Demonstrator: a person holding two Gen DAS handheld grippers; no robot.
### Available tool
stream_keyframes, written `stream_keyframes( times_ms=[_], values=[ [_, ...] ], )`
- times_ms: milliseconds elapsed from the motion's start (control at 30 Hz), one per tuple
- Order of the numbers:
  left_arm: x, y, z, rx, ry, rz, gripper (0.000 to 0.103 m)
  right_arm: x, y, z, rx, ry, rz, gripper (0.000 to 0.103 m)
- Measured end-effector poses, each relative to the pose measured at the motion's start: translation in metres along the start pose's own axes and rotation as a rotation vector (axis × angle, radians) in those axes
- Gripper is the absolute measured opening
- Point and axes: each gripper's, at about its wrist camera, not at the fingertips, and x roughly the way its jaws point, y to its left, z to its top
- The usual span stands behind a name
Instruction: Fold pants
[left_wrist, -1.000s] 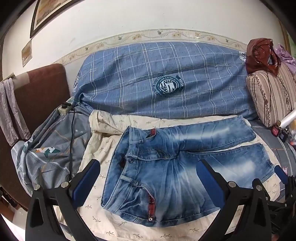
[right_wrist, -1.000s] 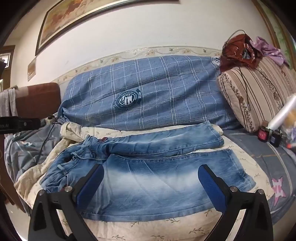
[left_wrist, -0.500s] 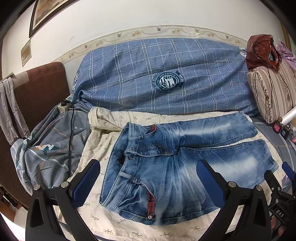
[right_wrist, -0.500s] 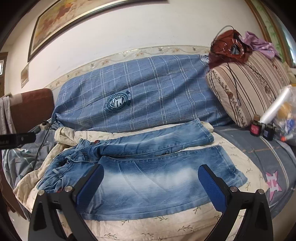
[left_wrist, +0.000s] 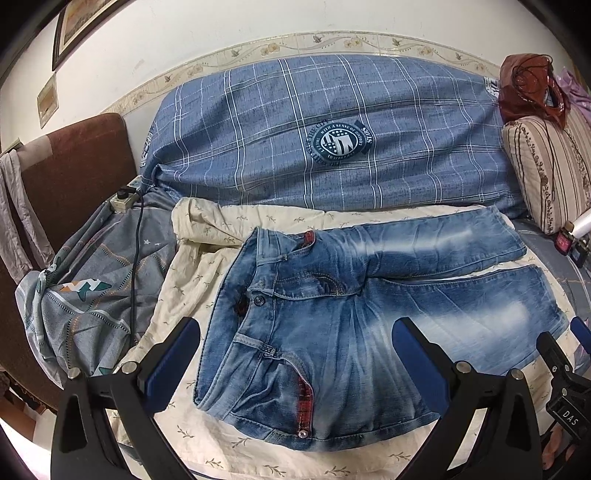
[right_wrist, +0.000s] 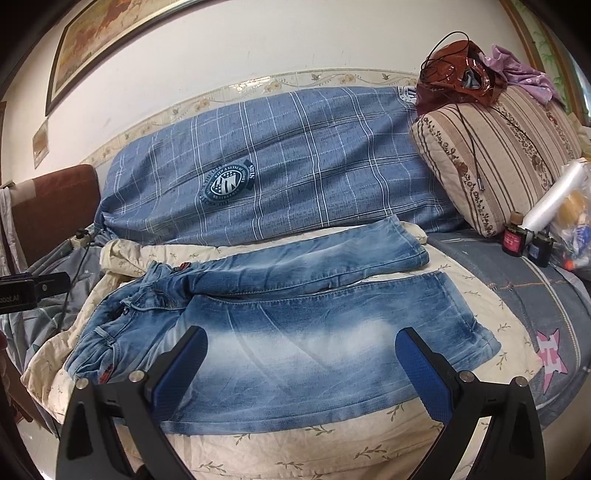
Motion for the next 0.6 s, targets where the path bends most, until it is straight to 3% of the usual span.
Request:
stream_keyframes(
  times_ms=[600],
  values=[
    [0.025, -0.001, -0.002, 0.006, 0.040, 0.000, 0.103, 0.013, -0.004, -0.001, 0.006, 0.048, -0.003, 0.103]
  ],
)
